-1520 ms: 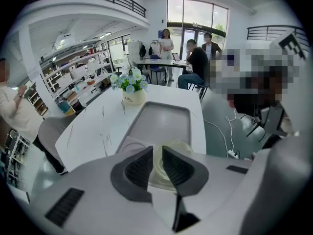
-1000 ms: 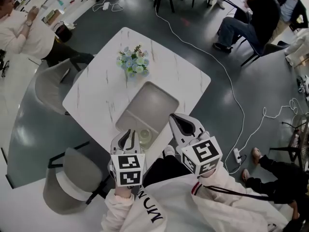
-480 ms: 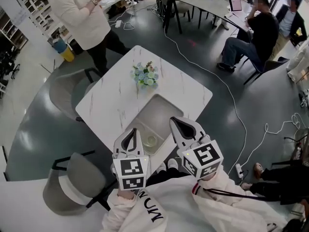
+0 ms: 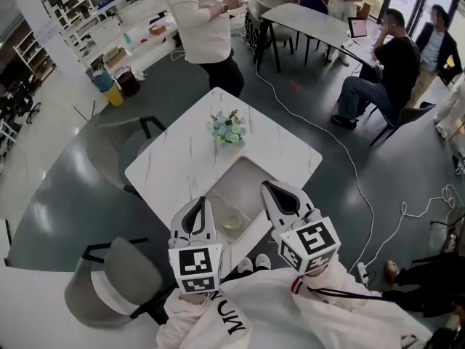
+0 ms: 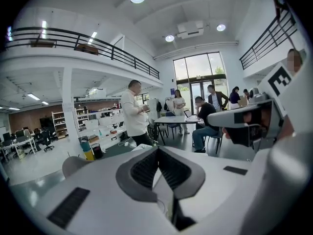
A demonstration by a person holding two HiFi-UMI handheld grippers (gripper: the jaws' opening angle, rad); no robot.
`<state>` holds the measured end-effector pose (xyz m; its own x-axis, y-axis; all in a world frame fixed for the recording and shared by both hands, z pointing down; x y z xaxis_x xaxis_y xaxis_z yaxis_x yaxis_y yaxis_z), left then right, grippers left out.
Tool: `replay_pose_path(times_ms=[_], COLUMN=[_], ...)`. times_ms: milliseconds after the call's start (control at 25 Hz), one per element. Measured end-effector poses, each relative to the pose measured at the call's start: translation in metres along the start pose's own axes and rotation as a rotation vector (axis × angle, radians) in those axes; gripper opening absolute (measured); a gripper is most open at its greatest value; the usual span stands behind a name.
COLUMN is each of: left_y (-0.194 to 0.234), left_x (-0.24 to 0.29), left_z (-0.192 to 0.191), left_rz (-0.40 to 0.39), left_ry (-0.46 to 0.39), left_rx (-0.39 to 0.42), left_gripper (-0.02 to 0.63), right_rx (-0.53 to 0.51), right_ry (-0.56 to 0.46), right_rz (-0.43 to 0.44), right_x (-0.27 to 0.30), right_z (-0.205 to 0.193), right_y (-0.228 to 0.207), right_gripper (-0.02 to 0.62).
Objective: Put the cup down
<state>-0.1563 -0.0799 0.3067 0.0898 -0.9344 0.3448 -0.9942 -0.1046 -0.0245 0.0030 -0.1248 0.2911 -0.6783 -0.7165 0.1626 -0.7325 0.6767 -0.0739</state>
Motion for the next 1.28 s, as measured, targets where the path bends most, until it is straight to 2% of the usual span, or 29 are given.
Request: replay_pose_path(times_ms=[480, 1280], left_y=[0.002, 0.0], left_x=[-0.004, 0.0], left_z=[0.012, 0.008], left_rz=[0.015, 0.016], left_ry=[-0.066, -0.063], left_rx=[0.013, 0.004], left_gripper=[0.011, 0.011], right_rx=[-0.01, 0.006], right_ry=[-0.035, -0.014], right_rz=[-0.039, -0.041], right_x=[-0.008, -0.006], right_z=[0.006, 0.0], right_y=[-0.008, -0.012], right_gripper=[0.005, 0.005])
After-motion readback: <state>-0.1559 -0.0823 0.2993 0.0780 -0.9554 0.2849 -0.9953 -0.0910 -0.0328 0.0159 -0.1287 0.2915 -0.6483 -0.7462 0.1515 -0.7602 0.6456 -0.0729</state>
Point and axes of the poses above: the fingertips, and each gripper's own axes: x forward along the fingers, y to its left, z out of its top, the point moved 3 cm from there along -x, backward along the fingers, and after that the axes turned 5 degrees about -x, right-handed, at the moved point
